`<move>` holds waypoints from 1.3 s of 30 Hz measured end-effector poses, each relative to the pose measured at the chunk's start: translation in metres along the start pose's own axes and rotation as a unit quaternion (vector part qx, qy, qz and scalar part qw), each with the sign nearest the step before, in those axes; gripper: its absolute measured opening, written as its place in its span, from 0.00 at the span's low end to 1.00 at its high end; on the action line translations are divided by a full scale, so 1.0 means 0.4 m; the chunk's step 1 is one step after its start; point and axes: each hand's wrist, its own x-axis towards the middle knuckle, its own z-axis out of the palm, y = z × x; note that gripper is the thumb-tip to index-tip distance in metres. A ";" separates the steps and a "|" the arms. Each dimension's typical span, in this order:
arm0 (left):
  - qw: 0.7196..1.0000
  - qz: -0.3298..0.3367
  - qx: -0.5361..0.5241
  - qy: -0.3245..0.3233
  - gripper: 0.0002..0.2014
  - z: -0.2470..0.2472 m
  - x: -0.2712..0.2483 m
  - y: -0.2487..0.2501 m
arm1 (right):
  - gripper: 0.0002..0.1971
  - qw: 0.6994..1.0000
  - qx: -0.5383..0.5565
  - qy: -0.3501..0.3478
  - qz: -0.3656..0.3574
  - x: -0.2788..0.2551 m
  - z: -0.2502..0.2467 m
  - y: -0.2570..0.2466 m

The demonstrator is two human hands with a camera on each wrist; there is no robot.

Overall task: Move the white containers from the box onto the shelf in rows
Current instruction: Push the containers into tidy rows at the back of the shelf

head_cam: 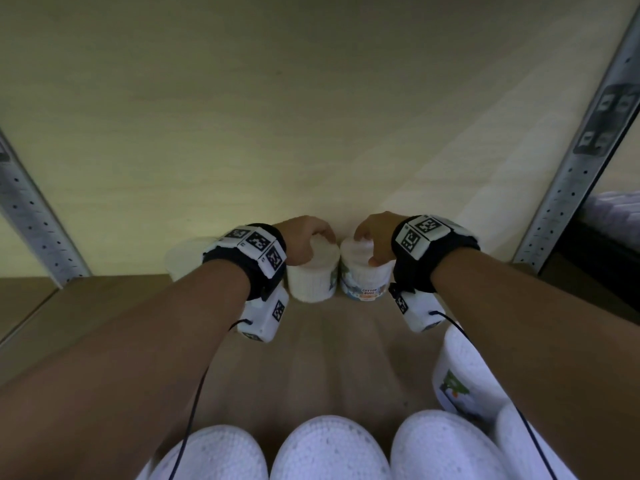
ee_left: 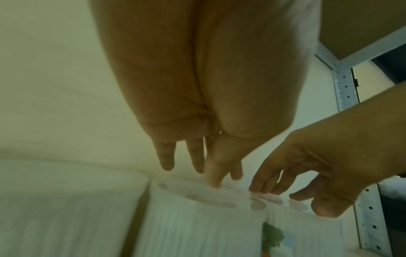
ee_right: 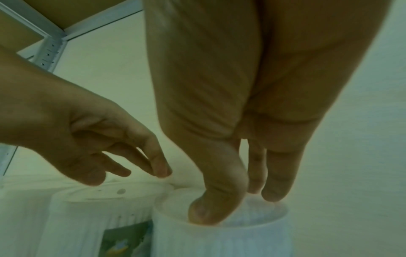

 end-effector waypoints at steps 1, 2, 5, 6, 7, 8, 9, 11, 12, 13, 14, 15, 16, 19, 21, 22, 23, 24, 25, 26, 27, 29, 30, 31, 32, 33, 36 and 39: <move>0.999 -0.012 -0.003 0.035 0.22 0.005 0.000 0.003 | 0.34 1.000 -0.001 0.000 -0.001 0.001 0.000 0.000; 0.997 -0.026 0.002 0.068 0.19 0.011 0.002 0.007 | 0.33 1.000 -0.001 -0.001 -0.001 0.003 0.000 0.001; 0.993 -0.077 0.033 0.089 0.24 0.036 0.011 0.012 | 0.34 1.000 0.000 0.006 -0.003 0.004 0.001 0.001; 0.992 -0.086 0.049 0.084 0.25 0.043 0.012 0.015 | 0.34 1.000 0.000 0.009 -0.003 0.004 0.003 0.001; 0.991 -0.091 0.061 0.080 0.26 0.049 0.013 0.018 | 0.34 1.000 0.000 0.011 -0.003 0.004 0.004 0.001; 0.990 -0.092 0.067 0.080 0.27 0.052 0.012 0.020 | 0.34 1.000 0.001 0.011 -0.002 0.004 0.005 0.002; 0.990 -0.089 0.068 0.081 0.27 0.053 0.012 0.021 | 0.33 1.000 0.003 0.011 -0.002 0.005 0.006 0.002; 0.992 -0.080 0.058 0.080 0.26 0.052 0.008 0.022 | 0.34 1.000 0.005 0.012 -0.001 0.007 0.007 0.003; 0.993 -0.075 0.051 0.077 0.26 0.050 0.005 0.021 | 0.34 1.000 0.006 0.013 -0.001 0.008 0.008 0.003; 0.994 -0.069 0.042 0.074 0.25 0.048 0.001 0.019 | 0.34 1.000 0.006 0.015 -0.001 0.008 0.008 0.004; 0.995 -0.062 0.034 0.071 0.24 0.045 -0.003 0.018 | 0.34 1.000 0.007 0.015 -0.001 0.008 0.008 0.003; 0.996 -0.056 0.027 0.066 0.24 0.042 -0.005 0.016 | 0.34 1.000 0.008 0.015 -0.002 0.008 0.009 0.004; 0.997 -0.050 0.021 0.060 0.23 0.039 -0.007 0.015 | 0.34 1.000 0.008 0.014 -0.002 0.007 0.009 0.003; 0.998 -0.038 0.014 0.043 0.21 0.033 -0.011 0.011 | 0.34 1.000 0.012 0.015 -0.007 0.005 0.010 0.004; 0.999 -0.032 0.017 0.031 0.21 0.029 -0.011 0.008 | 0.35 1.000 0.012 0.017 -0.009 0.005 0.011 0.005; 0.999 -0.028 0.021 0.023 0.21 0.027 -0.010 0.005 | 0.34 1.000 0.011 0.017 -0.009 0.005 0.011 0.006; 0.999 -0.023 0.023 0.015 0.22 0.025 -0.009 0.003 | 0.34 1.000 0.012 0.017 -0.008 0.005 0.012 0.007; 1.000 -0.019 0.022 0.010 0.23 0.022 -0.010 0.002 | 0.34 1.000 0.013 0.017 -0.008 0.006 0.012 0.007; 1.000 -0.018 0.018 0.011 0.24 0.020 -0.011 0.000 | 0.34 1.000 0.013 0.016 -0.008 0.008 0.012 0.007; 0.999 -0.020 0.012 0.021 0.23 0.019 -0.012 -0.001 | 0.34 1.000 0.015 0.014 -0.007 0.010 0.012 0.008; 0.999 -0.025 0.005 0.040 0.21 0.020 -0.011 -0.001 | 0.34 1.000 0.014 0.012 -0.008 0.010 0.012 0.008; 0.995 -0.043 -0.004 0.092 0.17 0.031 -0.006 -0.002 | 0.34 1.000 0.013 0.011 -0.008 0.012 0.013 0.010; 0.992 -0.057 -0.004 0.111 0.18 0.039 -0.003 -0.001 | 0.34 1.000 0.012 0.015 -0.008 0.013 0.014 0.012; 0.990 -0.074 0.002 0.120 0.21 0.049 0.001 -0.001 | 0.34 1.000 0.010 0.018 -0.009 0.012 0.015 0.012; 0.989 -0.090 0.017 0.118 0.24 0.059 0.005 -0.001 | 0.34 1.000 0.010 0.020 -0.009 0.012 0.015 0.012; 0.988 -0.103 0.036 0.112 0.26 0.067 0.008 0.000 | 0.34 1.000 0.010 0.019 -0.008 0.012 0.015 0.011; 0.987 -0.109 0.053 0.108 0.28 0.075 0.011 0.001 | 0.33 1.000 0.013 0.014 -0.008 0.013 0.012 0.009; 0.989 -0.096 0.037 0.106 0.27 0.066 0.010 -0.003 | 0.33 1.000 0.011 0.018 -0.008 0.014 0.012 0.010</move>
